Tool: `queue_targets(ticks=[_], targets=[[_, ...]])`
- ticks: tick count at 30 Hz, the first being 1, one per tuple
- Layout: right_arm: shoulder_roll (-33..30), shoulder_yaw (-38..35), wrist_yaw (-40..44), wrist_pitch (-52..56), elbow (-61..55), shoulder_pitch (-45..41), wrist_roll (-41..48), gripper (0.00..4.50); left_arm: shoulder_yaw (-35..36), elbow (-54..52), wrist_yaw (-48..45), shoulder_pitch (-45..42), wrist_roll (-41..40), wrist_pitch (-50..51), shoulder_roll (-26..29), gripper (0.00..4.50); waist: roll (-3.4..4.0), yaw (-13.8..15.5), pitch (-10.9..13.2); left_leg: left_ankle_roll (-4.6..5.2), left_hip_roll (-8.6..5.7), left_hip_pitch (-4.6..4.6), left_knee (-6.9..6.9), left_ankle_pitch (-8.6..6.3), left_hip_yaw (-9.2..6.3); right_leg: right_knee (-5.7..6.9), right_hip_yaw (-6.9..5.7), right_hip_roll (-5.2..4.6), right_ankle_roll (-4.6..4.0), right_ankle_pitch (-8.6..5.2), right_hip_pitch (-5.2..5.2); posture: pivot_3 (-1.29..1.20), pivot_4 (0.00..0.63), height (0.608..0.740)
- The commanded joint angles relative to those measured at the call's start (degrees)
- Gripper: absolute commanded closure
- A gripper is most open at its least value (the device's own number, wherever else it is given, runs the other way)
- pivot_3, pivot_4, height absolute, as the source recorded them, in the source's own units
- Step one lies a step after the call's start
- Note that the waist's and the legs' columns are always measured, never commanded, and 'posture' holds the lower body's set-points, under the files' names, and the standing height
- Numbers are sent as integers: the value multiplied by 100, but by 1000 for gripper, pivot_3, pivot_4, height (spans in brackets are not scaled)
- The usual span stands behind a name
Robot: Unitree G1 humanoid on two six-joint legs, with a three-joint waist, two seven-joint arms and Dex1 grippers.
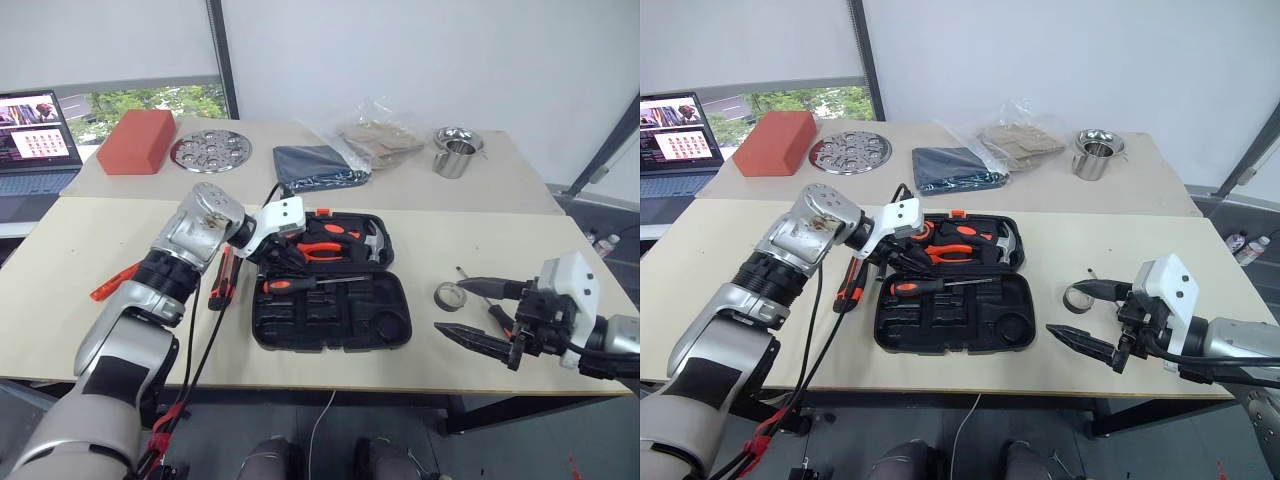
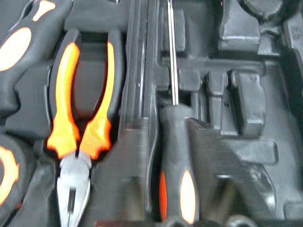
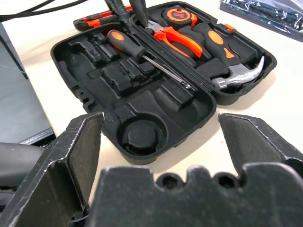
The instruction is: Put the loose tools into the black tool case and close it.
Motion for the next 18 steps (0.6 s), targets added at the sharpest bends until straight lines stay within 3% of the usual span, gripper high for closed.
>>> queue_targets(ticks=[1, 8, 13, 18], targets=[[17, -44, -40, -60, -105, -66, 75, 0, 34, 31, 65, 31, 117, -164, -89, 4464, 0, -3, 0, 0, 0, 0, 0, 0, 1, 0, -1, 0, 0, 0, 0, 0, 150, 734], [53, -30, -162, -12, -46, -159, 90, 0, -705, -96, 172, 627, 990, -972, -67, 4464, 6, 0, -11, 0, -2, 6, 0, 0, 2, -5, 2, 0, 1, -1, 6, 0, 150, 734], [142, -260, -317, -30, -46, 169, -57, 0, -452, 145, 376, 634, 1009, -1083, -199, 4464, 13, 10, -36, 4, -1, 34, -1, -3, -3, -7, 3, -3, 2, -2, 38, 0, 150, 734], [238, -630, -380, -98, 25, 594, -136, 0, 97, 29, -55, 494, 401, -886, -283, 4464, 16, -3, -38, 24, 1, 60, -1, -18, -9, -16, 1, -17, 42, -25, 73, 0, 150, 734]])
